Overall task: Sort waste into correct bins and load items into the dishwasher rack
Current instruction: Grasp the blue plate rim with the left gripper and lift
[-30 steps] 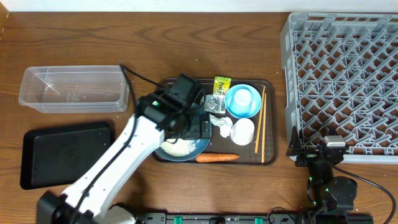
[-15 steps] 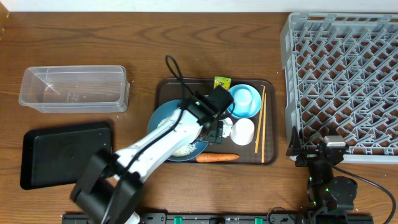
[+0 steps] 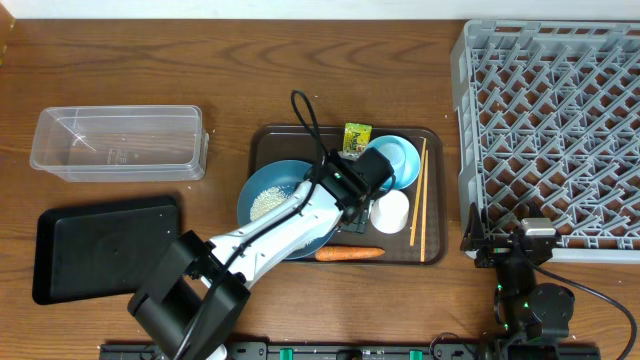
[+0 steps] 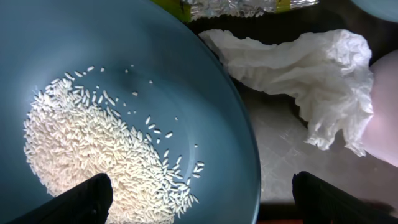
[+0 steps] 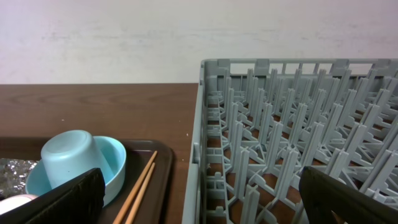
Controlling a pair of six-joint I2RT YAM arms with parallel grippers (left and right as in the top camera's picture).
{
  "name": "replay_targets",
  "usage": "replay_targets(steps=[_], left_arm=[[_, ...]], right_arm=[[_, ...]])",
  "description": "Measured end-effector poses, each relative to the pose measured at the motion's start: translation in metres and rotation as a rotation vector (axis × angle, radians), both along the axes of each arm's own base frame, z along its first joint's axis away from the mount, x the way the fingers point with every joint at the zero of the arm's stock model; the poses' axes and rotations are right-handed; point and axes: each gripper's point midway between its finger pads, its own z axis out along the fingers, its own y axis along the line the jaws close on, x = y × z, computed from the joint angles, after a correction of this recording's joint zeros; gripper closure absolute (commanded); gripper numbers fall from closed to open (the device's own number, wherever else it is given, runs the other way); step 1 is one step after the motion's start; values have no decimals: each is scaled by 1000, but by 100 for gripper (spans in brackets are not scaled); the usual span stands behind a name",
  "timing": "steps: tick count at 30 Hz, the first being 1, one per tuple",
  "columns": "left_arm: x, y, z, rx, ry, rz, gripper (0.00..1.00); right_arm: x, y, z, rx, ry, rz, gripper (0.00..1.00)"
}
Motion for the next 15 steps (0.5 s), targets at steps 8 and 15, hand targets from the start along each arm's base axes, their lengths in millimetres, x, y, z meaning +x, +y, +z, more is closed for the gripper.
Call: replay_targets(steps=[8,15], left_arm=[[4,9,-7,59,-13,12,9],[5,8,-9,56,-24,16,8]], right_arm=[[0,0,0,0,0,0,1],[0,0,0,0,0,0,1]])
